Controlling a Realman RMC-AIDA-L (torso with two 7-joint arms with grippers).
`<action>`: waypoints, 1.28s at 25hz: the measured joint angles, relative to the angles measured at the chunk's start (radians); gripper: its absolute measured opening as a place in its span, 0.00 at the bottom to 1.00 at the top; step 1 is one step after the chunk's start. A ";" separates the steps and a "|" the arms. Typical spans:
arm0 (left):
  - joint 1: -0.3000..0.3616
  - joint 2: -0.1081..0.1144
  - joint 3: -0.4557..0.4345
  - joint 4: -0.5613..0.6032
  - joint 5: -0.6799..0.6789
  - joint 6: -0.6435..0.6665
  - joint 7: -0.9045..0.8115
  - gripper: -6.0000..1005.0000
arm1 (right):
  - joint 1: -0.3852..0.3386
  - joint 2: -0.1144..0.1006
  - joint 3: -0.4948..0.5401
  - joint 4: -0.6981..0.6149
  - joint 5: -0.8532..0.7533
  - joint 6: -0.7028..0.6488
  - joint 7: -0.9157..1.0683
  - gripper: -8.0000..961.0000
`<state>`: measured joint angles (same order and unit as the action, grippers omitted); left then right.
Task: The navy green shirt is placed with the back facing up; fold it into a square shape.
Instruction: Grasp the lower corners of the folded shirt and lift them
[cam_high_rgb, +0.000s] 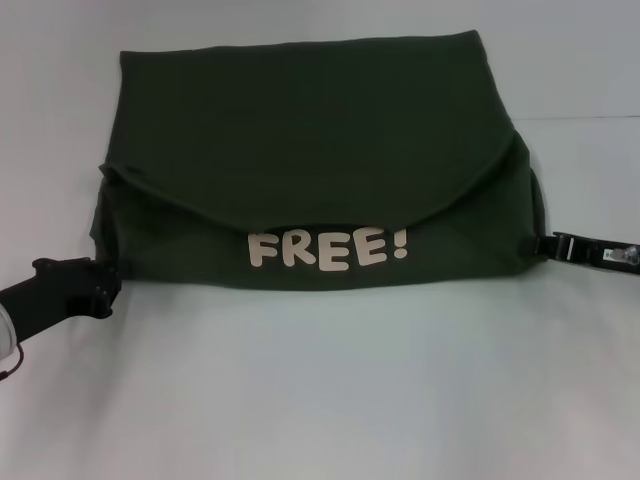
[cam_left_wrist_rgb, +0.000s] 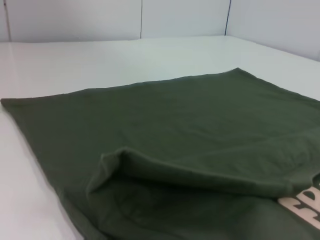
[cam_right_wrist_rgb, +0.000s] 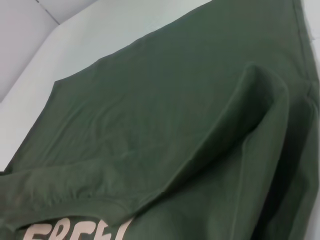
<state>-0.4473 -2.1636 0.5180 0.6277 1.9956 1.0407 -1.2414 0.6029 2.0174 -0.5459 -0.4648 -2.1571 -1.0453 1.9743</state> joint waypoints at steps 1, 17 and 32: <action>0.005 0.000 0.000 0.006 0.000 0.011 -0.017 0.06 | -0.004 -0.001 0.001 0.000 0.000 -0.010 -0.006 0.05; 0.156 -0.004 -0.008 0.190 0.003 0.386 -0.298 0.06 | -0.182 -0.011 0.052 -0.128 0.000 -0.377 -0.110 0.04; 0.233 0.001 -0.229 0.284 0.237 0.791 -0.303 0.06 | -0.347 -0.012 0.053 -0.216 -0.011 -0.634 -0.191 0.04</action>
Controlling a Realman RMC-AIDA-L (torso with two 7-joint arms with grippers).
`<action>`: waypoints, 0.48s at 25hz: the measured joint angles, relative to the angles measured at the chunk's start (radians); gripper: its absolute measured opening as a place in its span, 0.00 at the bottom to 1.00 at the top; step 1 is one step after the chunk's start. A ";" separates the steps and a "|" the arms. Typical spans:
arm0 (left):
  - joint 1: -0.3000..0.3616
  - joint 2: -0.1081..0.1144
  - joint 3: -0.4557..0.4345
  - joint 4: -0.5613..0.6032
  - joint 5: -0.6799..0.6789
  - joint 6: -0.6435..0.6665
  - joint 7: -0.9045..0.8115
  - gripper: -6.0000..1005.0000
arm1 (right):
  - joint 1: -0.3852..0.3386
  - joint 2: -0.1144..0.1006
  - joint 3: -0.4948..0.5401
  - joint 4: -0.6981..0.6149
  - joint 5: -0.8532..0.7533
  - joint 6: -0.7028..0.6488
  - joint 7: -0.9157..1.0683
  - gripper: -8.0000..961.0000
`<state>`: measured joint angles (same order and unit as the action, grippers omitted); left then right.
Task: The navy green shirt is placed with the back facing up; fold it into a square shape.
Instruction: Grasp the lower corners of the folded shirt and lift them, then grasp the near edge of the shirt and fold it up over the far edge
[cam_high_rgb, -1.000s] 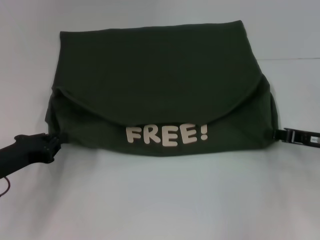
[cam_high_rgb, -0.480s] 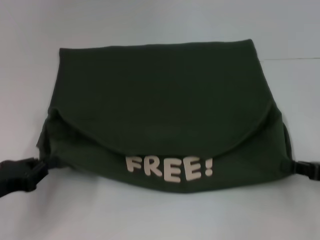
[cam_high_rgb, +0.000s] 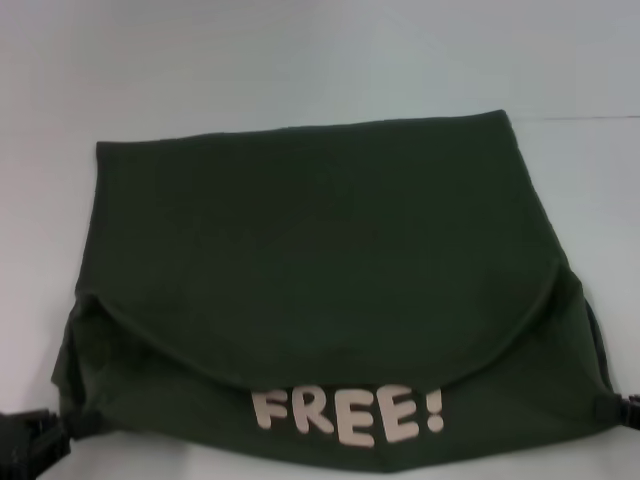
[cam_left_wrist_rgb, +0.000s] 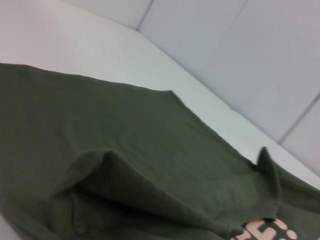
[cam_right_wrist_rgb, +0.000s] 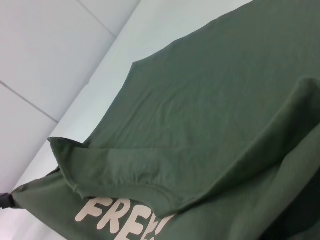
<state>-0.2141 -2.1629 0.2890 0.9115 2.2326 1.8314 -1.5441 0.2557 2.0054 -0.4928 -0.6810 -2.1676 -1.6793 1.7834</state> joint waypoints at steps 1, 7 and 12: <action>0.006 0.000 -0.008 0.007 0.007 0.023 0.000 0.06 | -0.008 0.000 0.000 -0.004 -0.005 -0.014 -0.006 0.04; 0.045 -0.003 -0.025 0.034 0.027 0.106 -0.005 0.06 | -0.035 -0.002 0.008 -0.020 -0.050 -0.067 -0.012 0.04; 0.051 -0.004 -0.034 0.030 0.065 0.112 -0.006 0.06 | -0.057 -0.001 0.011 -0.021 -0.066 -0.102 -0.030 0.04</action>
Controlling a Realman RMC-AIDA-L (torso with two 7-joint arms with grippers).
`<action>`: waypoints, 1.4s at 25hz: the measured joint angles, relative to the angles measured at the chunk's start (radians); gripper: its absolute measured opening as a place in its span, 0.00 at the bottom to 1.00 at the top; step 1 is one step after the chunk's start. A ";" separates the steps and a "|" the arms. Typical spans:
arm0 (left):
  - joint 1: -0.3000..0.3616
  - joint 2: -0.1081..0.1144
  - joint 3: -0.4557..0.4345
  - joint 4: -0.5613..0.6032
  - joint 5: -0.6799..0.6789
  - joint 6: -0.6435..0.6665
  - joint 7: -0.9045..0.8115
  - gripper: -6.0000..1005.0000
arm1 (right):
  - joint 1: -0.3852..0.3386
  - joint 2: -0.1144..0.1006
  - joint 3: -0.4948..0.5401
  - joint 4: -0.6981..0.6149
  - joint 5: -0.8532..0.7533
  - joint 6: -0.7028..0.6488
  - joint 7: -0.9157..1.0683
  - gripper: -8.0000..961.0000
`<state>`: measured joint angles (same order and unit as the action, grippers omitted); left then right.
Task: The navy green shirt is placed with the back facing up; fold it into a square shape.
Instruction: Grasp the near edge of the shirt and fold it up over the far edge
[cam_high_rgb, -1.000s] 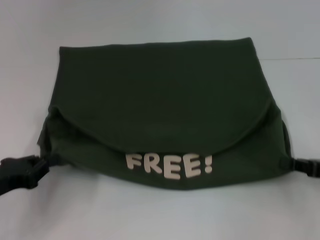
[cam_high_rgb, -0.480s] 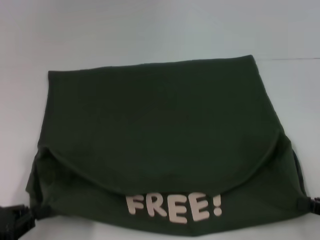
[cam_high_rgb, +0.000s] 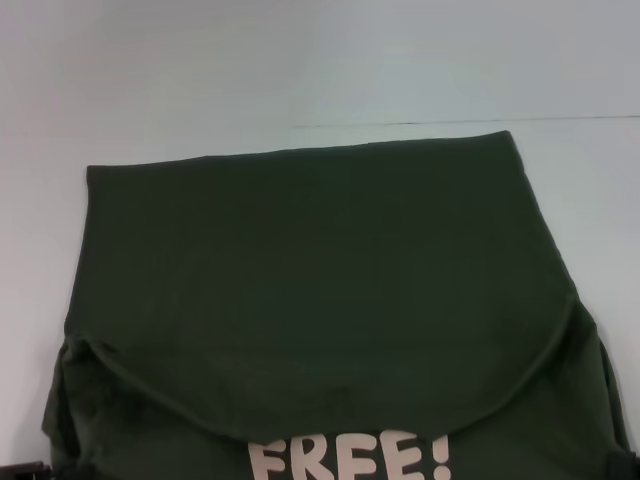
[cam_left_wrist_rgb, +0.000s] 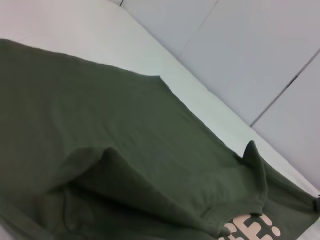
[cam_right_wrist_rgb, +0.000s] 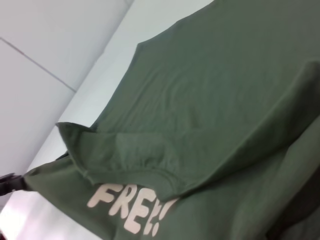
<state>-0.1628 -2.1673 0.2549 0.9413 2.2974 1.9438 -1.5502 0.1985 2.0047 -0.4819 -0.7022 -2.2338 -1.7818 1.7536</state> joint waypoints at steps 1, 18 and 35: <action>-0.001 0.000 0.000 -0.003 0.005 0.000 0.000 0.06 | -0.006 0.000 0.004 0.000 0.000 -0.009 -0.004 0.04; -0.123 0.041 -0.073 -0.014 -0.001 -0.043 -0.024 0.06 | 0.028 0.004 0.214 0.016 0.008 -0.037 -0.084 0.04; -0.456 0.131 -0.056 -0.196 0.001 -0.513 -0.055 0.06 | 0.338 -0.012 0.351 0.173 0.051 0.340 -0.108 0.05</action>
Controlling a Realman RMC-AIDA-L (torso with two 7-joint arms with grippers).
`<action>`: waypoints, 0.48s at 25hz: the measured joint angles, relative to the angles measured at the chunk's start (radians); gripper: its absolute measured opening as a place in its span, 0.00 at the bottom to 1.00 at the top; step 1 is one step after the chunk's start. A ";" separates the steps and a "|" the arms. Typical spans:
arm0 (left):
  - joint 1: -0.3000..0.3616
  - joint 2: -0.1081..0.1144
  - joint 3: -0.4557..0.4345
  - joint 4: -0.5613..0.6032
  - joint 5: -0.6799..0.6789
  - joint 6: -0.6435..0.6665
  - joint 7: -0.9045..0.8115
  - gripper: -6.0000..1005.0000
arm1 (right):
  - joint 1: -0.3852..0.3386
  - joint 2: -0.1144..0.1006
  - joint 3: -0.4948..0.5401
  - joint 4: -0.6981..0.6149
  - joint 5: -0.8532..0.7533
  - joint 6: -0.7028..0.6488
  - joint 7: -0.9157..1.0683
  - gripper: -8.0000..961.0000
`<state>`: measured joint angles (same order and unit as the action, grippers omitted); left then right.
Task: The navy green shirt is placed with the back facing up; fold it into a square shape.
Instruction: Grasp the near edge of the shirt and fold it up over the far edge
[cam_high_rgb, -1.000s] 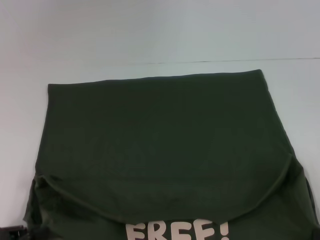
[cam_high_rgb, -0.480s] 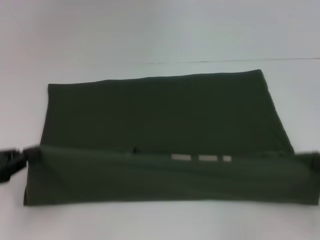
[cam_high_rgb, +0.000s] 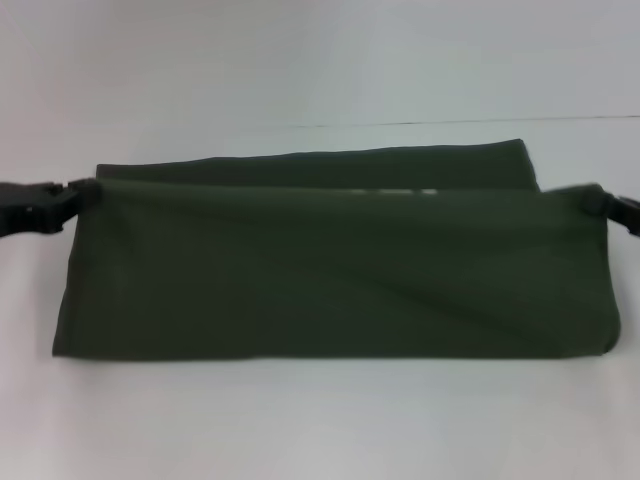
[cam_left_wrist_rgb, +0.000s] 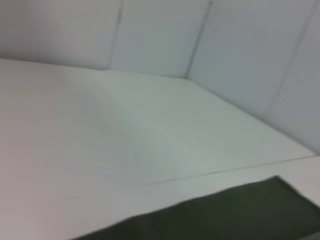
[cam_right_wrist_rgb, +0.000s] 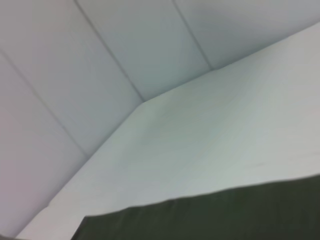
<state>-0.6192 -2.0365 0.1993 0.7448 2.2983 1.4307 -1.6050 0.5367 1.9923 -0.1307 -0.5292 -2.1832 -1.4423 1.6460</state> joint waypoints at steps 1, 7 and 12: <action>-0.012 0.000 0.010 -0.010 0.001 -0.044 -0.002 0.06 | 0.017 0.001 0.000 0.011 0.003 0.032 0.000 0.05; -0.067 0.001 0.106 -0.081 -0.003 -0.280 -0.010 0.06 | 0.107 0.013 -0.016 0.071 0.031 0.227 -0.020 0.05; -0.106 -0.003 0.117 -0.115 -0.004 -0.403 -0.003 0.06 | 0.162 0.029 -0.029 0.114 0.044 0.377 -0.054 0.04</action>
<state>-0.7253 -2.0391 0.3159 0.6296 2.2946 1.0275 -1.6078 0.6990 2.0210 -0.1601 -0.4152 -2.1388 -1.0648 1.5921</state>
